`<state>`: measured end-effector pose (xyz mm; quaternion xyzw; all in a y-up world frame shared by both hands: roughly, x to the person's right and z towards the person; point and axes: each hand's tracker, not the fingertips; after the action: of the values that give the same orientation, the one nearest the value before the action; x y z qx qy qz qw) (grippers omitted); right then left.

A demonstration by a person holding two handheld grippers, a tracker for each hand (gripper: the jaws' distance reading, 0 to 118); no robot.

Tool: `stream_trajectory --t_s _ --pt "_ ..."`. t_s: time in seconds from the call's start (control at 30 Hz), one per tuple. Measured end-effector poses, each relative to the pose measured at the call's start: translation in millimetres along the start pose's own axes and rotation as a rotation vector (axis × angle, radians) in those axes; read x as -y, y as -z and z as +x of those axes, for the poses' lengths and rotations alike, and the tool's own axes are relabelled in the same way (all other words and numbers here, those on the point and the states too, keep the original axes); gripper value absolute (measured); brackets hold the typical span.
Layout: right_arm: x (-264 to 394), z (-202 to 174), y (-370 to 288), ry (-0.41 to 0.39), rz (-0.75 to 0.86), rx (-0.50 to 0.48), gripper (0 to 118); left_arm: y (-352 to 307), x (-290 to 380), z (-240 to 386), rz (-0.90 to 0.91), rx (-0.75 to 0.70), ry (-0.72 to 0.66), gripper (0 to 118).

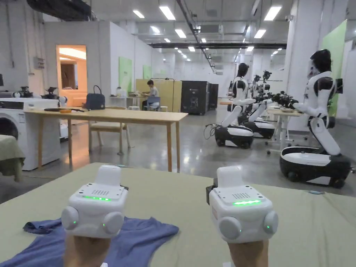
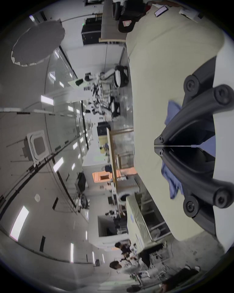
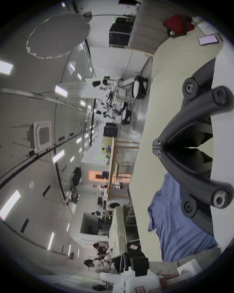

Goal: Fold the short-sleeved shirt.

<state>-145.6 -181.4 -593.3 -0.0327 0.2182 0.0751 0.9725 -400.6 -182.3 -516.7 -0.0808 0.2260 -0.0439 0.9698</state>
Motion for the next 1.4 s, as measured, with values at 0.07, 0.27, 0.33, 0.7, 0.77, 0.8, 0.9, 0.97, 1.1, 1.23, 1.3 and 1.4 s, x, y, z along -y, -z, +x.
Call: stream_trajectory --t_s 0.07,0.27,0.33,0.7,0.77,0.8,0.9,0.97,1.1,1.23,1.3,1.4 --pt "-1 -14 8 0.013 -0.010 -0.030 0 -1 1 -21 -0.013 -0.022 -0.012 0" --pt "1 -26 15 0.005 -0.030 -0.078 0 2 11 -49 -0.084 -0.012 -0.005 0" --pt "5 -20 8 0.016 -0.032 -0.100 0 16 16 -49 -0.179 0.066 -0.022 0" --pt "40 11 -16 0.068 -0.063 -0.175 0 171 88 -3 -0.671 0.304 0.042 0" --pt "47 16 -10 0.075 -0.080 -0.183 0 198 101 3 -0.705 0.327 0.007 2" --pt "51 17 -6 0.074 -0.087 -0.186 0 210 107 5 -0.727 0.323 -0.015 19" --pt "61 19 4 0.057 -0.110 -0.197 0 239 120 8 -0.783 0.319 -0.085 117" --pt "68 19 11 0.058 -0.126 -0.205 0 251 125 11 -0.735 0.335 -0.118 116" --pt "77 17 20 0.084 -0.144 -0.214 0 268 143 9 -0.801 0.336 -0.075 115" --pt "84 14 25 0.062 -0.156 -0.210 0 281 172 18 -0.901 0.331 0.022 109" --pt "87 15 28 0.058 -0.168 -0.209 0 273 180 23 -0.880 0.325 0.030 107" --pt "90 16 30 0.061 -0.182 -0.205 1 264 171 22 -0.796 0.320 0.033 50"
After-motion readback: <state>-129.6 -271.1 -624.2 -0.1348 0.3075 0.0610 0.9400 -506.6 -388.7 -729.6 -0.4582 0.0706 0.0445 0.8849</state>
